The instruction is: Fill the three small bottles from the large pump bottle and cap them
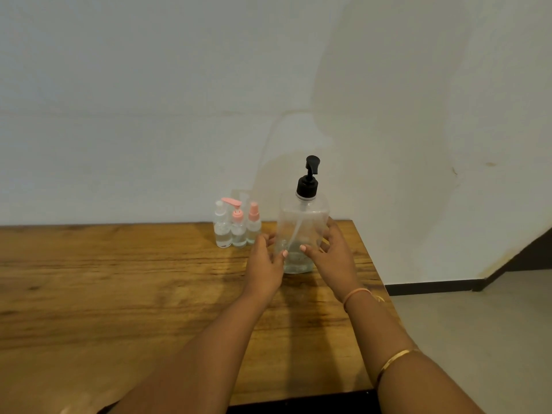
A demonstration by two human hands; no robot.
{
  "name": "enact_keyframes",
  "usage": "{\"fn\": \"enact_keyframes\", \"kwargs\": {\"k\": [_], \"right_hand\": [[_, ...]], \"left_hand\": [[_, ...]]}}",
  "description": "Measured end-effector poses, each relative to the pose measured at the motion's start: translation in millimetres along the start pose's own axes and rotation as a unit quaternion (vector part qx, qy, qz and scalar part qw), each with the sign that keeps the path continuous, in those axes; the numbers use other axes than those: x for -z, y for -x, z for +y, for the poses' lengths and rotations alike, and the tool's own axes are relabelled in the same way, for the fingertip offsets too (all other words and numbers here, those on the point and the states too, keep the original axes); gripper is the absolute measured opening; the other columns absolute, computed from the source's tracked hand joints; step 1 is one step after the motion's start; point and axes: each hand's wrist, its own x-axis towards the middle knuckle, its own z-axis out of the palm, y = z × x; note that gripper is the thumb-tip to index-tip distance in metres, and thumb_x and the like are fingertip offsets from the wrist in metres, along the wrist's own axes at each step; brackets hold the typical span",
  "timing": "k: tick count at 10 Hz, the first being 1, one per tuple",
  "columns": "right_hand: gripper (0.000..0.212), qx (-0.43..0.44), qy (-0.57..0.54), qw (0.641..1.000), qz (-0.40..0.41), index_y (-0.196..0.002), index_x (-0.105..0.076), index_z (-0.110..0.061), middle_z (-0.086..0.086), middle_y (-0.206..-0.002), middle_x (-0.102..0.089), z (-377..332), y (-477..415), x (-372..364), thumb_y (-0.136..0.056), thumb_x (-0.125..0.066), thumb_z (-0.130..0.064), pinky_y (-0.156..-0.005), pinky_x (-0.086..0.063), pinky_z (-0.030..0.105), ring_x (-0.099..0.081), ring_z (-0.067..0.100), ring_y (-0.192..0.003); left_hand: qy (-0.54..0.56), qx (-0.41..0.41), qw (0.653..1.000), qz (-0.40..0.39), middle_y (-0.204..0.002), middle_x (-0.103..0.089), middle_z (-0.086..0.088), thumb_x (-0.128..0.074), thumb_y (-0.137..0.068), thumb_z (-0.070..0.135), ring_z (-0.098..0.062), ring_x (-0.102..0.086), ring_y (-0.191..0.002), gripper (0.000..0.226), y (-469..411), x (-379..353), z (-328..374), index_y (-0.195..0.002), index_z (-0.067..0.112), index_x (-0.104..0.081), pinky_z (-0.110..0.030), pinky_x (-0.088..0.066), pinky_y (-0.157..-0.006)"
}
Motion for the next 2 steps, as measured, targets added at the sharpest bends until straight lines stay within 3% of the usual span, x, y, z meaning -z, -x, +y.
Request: {"fn": "enact_keyframes", "kwargs": {"k": [1, 2], "right_hand": [[0.082, -0.023, -0.003, 1.0, 0.006, -0.147, -0.023, -0.024, -0.001, -0.135, -0.049, 2.5, 1.7, -0.8, -0.082, -0.07, -0.008, -0.099, -0.046, 0.042, -0.048, 0.019, -0.124], [0.089, -0.059, -0.004, 0.998, 0.03, -0.149, -0.014, -0.024, 0.008, -0.146, -0.038, 2.8, 7.8, -3.2, -0.082, -0.07, -0.009, -0.103, -0.041, 0.048, -0.041, 0.025, -0.13]], "left_hand": [[0.002, 0.0, 1.0, -0.003, -0.123, -0.053, 0.004, -0.06, -0.09, 0.012, -0.015, -0.057, -0.111, 0.036, 2.9, 0.4, -0.8, -0.117, 0.026, -0.042, -0.031, -0.051, -0.088], [-0.012, 0.012, 1.0, 0.017, -0.13, -0.049, 0.002, -0.061, -0.09, 0.012, -0.018, -0.05, -0.121, 0.044, 9.4, 2.8, 4.0, -0.129, 0.017, -0.042, -0.03, -0.045, -0.095]]}}
